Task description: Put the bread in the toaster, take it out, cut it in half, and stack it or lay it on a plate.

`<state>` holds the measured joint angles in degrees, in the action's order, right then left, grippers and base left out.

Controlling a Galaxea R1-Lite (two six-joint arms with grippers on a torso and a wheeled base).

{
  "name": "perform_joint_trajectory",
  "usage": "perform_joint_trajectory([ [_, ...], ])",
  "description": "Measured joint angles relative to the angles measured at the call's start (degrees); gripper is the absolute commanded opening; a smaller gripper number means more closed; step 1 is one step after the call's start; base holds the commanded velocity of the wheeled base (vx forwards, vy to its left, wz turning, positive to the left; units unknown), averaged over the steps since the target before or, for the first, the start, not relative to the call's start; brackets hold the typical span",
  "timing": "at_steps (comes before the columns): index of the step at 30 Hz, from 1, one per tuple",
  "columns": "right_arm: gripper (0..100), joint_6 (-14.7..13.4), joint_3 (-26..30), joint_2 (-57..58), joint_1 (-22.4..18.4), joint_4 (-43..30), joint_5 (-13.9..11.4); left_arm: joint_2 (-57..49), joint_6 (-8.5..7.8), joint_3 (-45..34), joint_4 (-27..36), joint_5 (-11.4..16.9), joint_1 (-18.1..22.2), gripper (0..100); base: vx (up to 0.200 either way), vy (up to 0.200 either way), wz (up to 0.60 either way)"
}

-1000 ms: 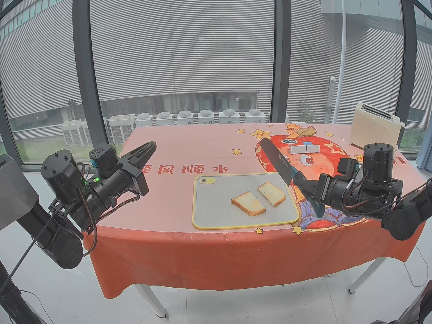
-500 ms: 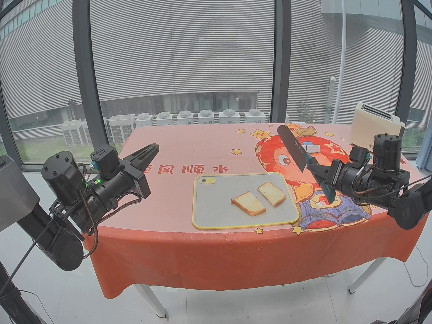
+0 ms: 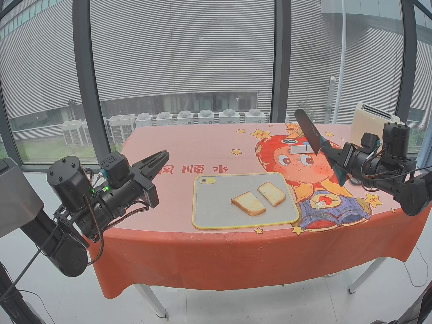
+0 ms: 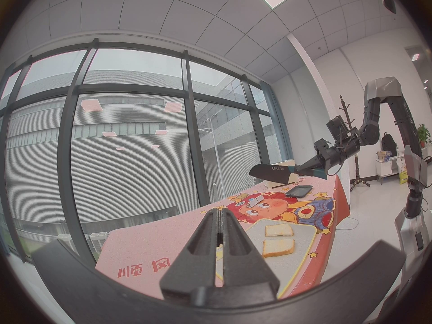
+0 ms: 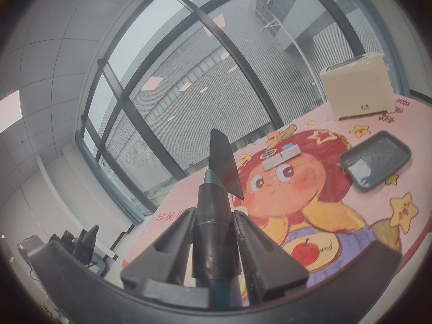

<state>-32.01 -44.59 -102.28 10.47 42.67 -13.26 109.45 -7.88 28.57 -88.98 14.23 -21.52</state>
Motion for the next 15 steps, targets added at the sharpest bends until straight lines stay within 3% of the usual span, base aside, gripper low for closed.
perform_joint_trajectory([
  [15,0,0.1,-4.6,-1.7,-6.7,0.0,-3.0,-0.8,-0.24,-2.7,0.0,-0.1,-3.4,0,0.0,0.0,0.0],
])
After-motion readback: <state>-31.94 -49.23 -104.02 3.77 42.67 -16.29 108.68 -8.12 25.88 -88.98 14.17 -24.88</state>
